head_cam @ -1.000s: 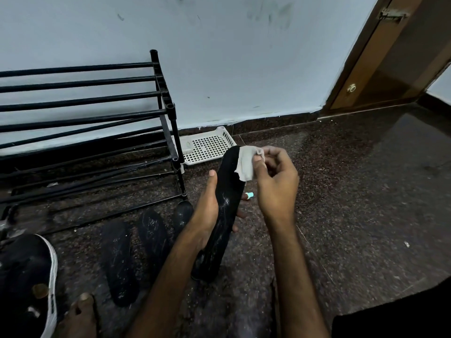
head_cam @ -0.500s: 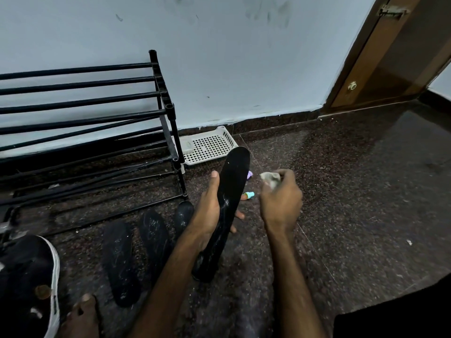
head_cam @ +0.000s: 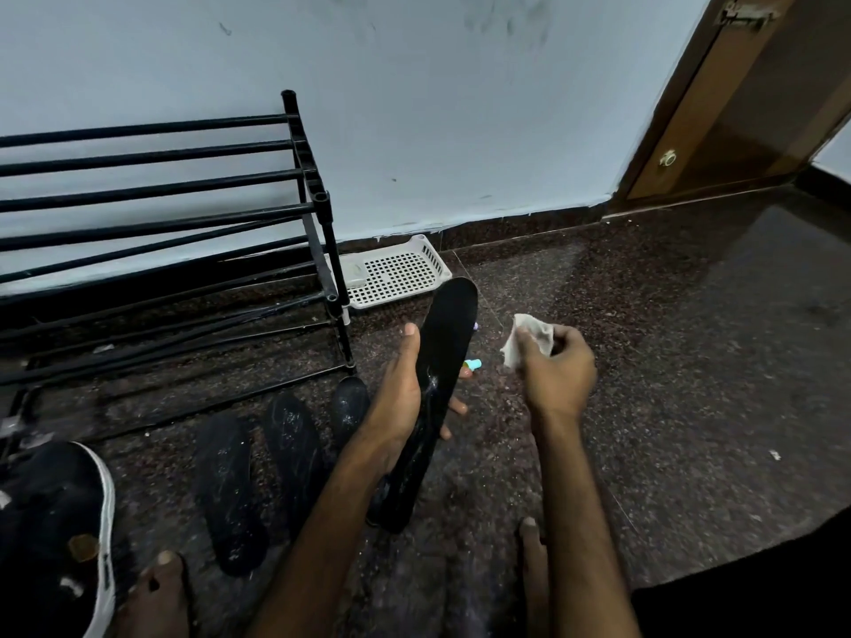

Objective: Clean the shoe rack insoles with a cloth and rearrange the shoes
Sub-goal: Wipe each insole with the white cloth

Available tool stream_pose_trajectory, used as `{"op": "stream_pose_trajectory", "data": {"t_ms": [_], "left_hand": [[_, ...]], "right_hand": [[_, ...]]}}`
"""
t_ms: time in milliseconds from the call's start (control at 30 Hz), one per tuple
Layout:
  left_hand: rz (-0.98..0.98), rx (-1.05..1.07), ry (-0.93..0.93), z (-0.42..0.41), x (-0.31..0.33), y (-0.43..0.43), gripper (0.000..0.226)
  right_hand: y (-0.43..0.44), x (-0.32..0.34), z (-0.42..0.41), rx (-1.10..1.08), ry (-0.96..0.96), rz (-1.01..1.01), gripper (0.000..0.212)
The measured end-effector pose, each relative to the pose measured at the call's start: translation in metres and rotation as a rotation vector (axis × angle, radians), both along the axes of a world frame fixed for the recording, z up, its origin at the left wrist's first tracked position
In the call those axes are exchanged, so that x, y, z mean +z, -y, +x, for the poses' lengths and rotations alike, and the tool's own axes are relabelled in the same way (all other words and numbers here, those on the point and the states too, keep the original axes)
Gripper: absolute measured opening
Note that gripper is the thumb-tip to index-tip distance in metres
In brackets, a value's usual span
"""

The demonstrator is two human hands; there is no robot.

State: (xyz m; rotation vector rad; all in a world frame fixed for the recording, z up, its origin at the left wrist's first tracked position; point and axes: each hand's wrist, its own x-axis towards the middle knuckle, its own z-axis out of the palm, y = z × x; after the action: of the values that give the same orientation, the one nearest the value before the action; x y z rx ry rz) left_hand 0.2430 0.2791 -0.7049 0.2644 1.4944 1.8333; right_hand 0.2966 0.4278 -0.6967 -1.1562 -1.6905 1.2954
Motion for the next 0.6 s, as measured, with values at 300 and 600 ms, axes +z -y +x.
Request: {"op": "stream_pose_trajectory", "data": {"t_ms": [300,600], "left_hand": [[-0.04,0.029,-0.027,0.001,-0.003,-0.003,0.069],[-0.056,0.018,-0.026,-0.003,-0.005,0.0,0.073]], "right_hand": [[0.032,0.02,-0.013,0.42,-0.191,-0.3,0.02],[0.012,0.008,0.0,0.149,0.08,0.119,0.02]]}}
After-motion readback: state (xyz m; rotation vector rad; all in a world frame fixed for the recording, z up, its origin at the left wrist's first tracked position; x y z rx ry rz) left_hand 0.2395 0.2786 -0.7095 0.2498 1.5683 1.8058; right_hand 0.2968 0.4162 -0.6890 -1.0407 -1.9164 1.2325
